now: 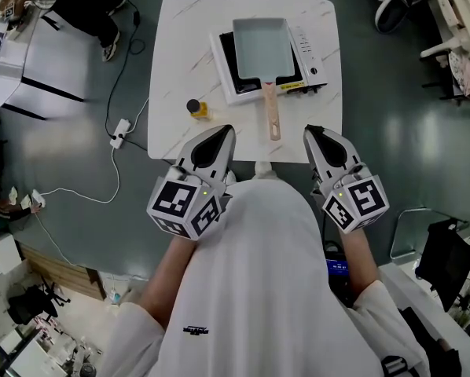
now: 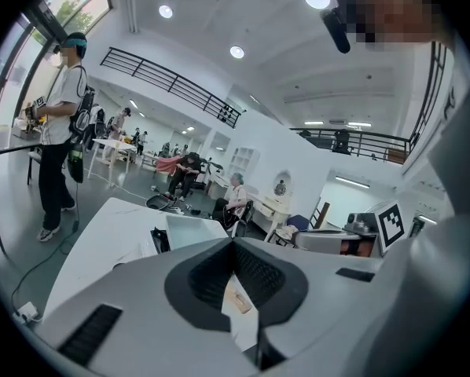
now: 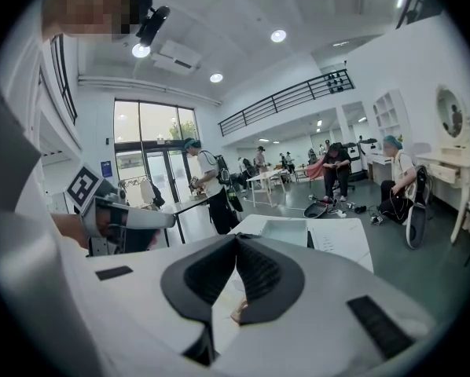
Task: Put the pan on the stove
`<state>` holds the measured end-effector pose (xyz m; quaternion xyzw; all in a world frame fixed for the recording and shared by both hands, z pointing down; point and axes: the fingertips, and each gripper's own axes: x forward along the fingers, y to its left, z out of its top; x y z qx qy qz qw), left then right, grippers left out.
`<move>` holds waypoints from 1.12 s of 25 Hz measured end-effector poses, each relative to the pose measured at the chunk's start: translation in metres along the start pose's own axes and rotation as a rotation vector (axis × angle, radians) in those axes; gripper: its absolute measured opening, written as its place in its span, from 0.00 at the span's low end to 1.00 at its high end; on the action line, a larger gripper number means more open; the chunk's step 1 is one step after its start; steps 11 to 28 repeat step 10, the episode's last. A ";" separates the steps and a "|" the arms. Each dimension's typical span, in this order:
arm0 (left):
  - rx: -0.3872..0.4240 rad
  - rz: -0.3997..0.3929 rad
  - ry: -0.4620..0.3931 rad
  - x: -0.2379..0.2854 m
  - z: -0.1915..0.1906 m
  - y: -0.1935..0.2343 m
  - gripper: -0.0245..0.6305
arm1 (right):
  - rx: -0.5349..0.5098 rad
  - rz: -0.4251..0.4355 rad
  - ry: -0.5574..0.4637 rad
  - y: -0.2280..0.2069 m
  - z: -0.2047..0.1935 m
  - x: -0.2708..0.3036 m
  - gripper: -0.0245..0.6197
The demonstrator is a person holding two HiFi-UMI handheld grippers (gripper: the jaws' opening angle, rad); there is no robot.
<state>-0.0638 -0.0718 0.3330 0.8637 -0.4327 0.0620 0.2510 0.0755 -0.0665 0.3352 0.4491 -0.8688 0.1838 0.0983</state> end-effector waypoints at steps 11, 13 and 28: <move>-0.005 -0.007 0.000 -0.006 -0.005 -0.005 0.04 | -0.007 -0.008 0.004 0.003 -0.002 -0.007 0.05; -0.005 -0.007 0.000 -0.006 -0.005 -0.005 0.04 | -0.007 -0.008 0.004 0.003 -0.002 -0.007 0.05; -0.005 -0.007 0.000 -0.006 -0.005 -0.005 0.04 | -0.007 -0.008 0.004 0.003 -0.002 -0.007 0.05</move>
